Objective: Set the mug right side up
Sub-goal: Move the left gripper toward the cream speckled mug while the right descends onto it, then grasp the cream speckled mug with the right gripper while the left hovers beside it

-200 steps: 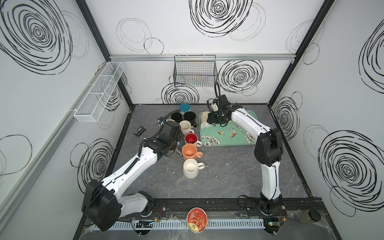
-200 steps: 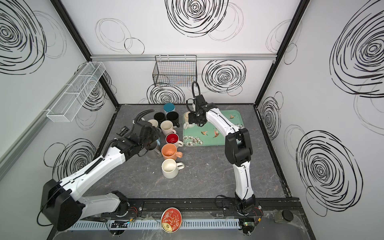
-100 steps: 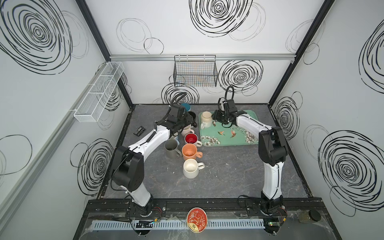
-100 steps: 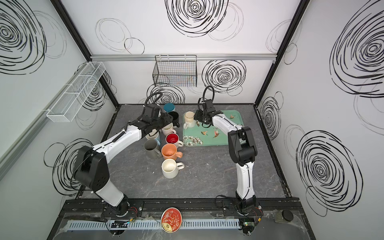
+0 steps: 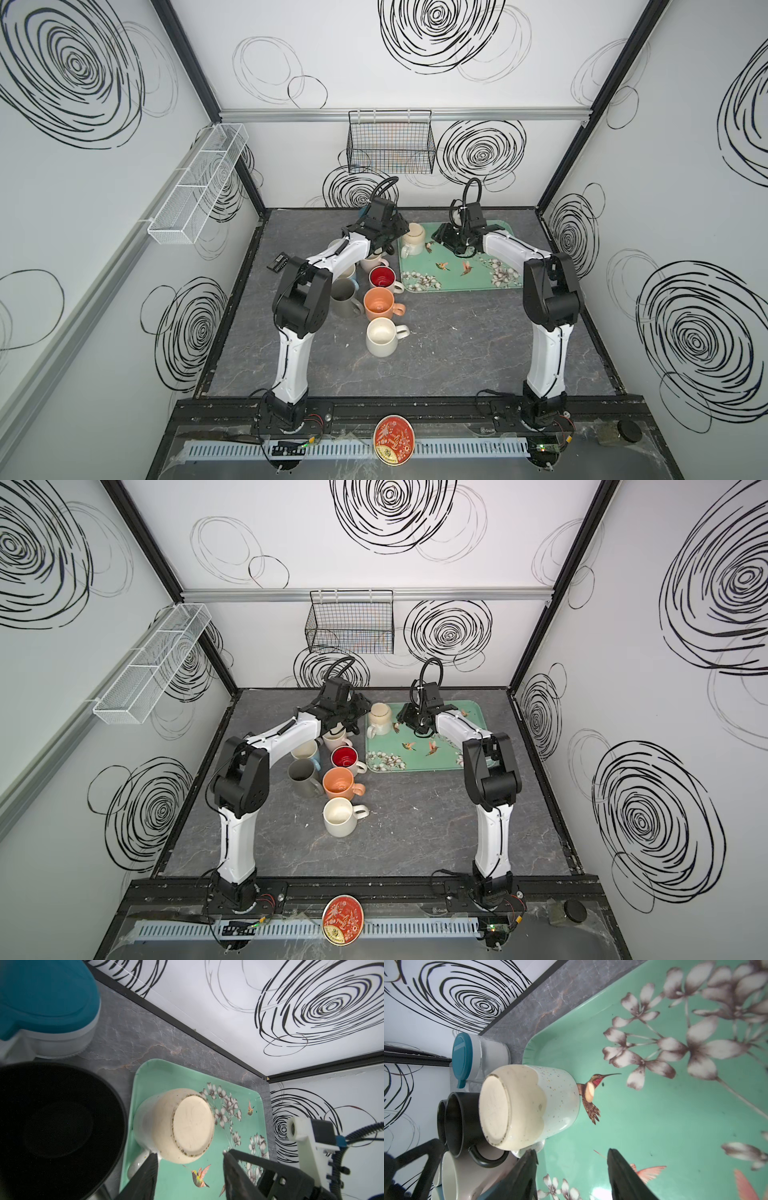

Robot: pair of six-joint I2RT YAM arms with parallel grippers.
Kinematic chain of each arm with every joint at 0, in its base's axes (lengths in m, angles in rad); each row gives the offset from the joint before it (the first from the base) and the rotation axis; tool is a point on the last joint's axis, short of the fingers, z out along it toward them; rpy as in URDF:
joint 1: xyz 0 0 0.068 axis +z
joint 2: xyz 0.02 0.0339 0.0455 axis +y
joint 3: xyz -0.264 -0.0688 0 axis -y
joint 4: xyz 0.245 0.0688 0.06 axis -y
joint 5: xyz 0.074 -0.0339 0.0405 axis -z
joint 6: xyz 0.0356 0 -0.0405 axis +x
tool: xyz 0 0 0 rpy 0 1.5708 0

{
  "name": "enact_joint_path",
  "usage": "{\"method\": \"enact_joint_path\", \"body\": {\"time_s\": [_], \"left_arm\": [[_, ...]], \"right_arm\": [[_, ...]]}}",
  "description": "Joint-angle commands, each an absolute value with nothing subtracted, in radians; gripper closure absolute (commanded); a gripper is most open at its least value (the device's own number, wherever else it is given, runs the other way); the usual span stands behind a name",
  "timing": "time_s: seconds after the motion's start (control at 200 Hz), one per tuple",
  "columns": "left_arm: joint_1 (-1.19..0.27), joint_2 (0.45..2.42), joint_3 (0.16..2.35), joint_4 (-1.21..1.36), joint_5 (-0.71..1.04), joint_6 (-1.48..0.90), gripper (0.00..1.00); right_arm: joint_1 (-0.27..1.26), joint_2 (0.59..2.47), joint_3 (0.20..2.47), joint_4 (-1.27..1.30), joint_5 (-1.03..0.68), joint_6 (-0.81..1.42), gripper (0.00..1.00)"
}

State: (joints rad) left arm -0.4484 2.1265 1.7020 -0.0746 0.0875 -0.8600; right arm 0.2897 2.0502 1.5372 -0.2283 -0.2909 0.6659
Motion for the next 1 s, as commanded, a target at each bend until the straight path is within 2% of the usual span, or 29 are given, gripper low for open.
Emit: {"method": "enact_joint_path", "body": {"time_s": [0.0, 0.125, 0.375, 0.7, 0.996], "left_arm": [[-0.458, 2.167, 1.764, 0.0, 0.025, -0.887, 0.46], [-0.467, 2.215, 1.819, -0.022, -0.021, -0.884, 0.42], [-0.474, 2.286, 1.905, -0.091, -0.078, -0.848, 0.41], [-0.499, 2.372, 1.985, -0.139, -0.053, -0.845, 0.42], [-0.548, 2.381, 2.011, -0.148, -0.013, -0.88, 0.44]], "right_arm": [[0.269, 1.971, 1.518, -0.236, -0.314, 0.672, 0.42], [0.25, 1.941, 1.487, -0.234, -0.313, 0.676, 0.42], [0.219, 1.855, 1.409, -0.176, -0.282, 0.679, 0.43], [0.178, 1.771, 1.3, -0.138, -0.276, 0.681, 0.44], [0.152, 1.773, 1.287, -0.149, -0.298, 0.676, 0.44]]}}
